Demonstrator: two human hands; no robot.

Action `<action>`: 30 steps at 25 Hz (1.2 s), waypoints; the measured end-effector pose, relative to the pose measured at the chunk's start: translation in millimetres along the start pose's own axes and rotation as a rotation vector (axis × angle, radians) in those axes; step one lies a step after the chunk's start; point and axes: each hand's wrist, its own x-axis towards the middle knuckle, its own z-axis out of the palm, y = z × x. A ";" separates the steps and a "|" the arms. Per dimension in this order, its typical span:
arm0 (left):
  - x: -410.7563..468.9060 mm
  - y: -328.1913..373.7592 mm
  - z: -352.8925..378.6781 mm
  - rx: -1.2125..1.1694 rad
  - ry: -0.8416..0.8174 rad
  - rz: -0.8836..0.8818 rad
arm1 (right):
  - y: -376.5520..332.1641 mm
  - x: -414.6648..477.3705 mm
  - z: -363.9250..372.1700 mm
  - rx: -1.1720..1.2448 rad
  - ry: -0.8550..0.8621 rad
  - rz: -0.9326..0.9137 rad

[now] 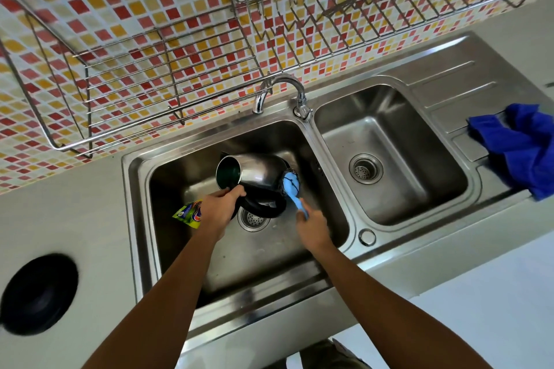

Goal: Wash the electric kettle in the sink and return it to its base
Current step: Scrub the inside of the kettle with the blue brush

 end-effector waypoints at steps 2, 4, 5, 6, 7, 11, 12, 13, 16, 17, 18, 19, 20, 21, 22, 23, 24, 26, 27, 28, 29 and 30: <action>-0.6 -4.2 0.4 -0.033 0.008 -0.008 | -15.4 -17.4 5.7 0.049 -0.103 -0.249; 0.6 -8.3 -1.8 -0.034 0.021 -0.010 | -13.8 -25.6 13.1 0.055 -0.197 -0.409; 0.8 -10.5 -3.1 -0.032 0.017 -0.010 | -8.0 -17.7 11.4 0.037 -0.163 -0.413; 0.7 -12.0 -4.6 -0.034 0.005 -0.009 | -3.3 -4.0 5.8 0.009 -0.093 -0.335; 0.3 -14.0 -6.2 -0.025 -0.007 0.001 | -0.8 9.3 -0.4 -0.004 -0.021 -0.203; -0.4 -21.8 -2.9 -0.003 -0.010 0.043 | -14.0 11.6 -3.4 -0.046 -0.051 -0.338; 1.6 -22.3 -2.9 -0.013 -0.004 0.040 | -20.2 0.3 0.8 -0.046 -0.126 -0.438; 3.6 -21.5 -2.8 -0.012 0.001 0.035 | -20.2 -3.2 2.2 -0.032 -0.182 -0.478; 1.8 -22.1 -4.7 -0.020 -0.009 0.030 | -7.5 24.1 -9.8 -0.040 -0.019 -0.266; -0.1 -22.1 -4.9 -0.015 -0.014 0.041 | -3.9 34.8 -14.0 -0.044 0.022 -0.172; -0.9 -23.0 -4.4 -0.010 -0.022 0.058 | -6.9 37.7 -14.6 -0.051 0.027 -0.155; 0.5 -24.2 -3.2 -0.007 -0.038 0.074 | -12.7 35.2 -13.2 -0.040 0.005 -0.229; 2.3 -25.3 -2.6 -0.017 -0.043 0.073 | -21.5 26.4 -9.1 -0.019 -0.062 -0.344; 3.3 -25.8 -3.2 -0.027 -0.044 0.074 | -26.8 15.6 -3.0 -0.001 -0.154 -0.444; 4.3 -25.8 -4.2 -0.032 -0.044 0.077 | -28.8 9.0 -0.8 0.005 -0.223 -0.490; 6.6 -28.1 -5.5 -0.024 -0.047 0.084 | -25.0 13.6 -2.2 0.000 -0.219 -0.501; 7.0 -29.4 -7.3 -0.020 -0.058 0.087 | -21.4 23.7 -6.8 -0.007 -0.160 -0.447; 8.1 -34.0 -10.4 0.018 -0.079 0.102 | -12.6 46.7 -18.7 -0.052 -0.028 -0.181; 8.2 -35.6 -10.9 0.049 -0.078 0.116 | -12.6 51.5 -22.2 -0.065 -0.013 -0.119; 8.6 -35.9 -10.3 0.079 -0.080 0.124 | -16.8 48.7 -23.1 -0.051 -0.028 -0.163; 9.5 -35.7 -10.3 0.094 -0.070 0.132 | -22.9 41.9 -21.2 -0.028 -0.075 -0.268; 12.9 -37.2 -11.5 0.101 -0.065 0.131 | -27.7 31.5 -16.2 -0.010 -0.146 -0.369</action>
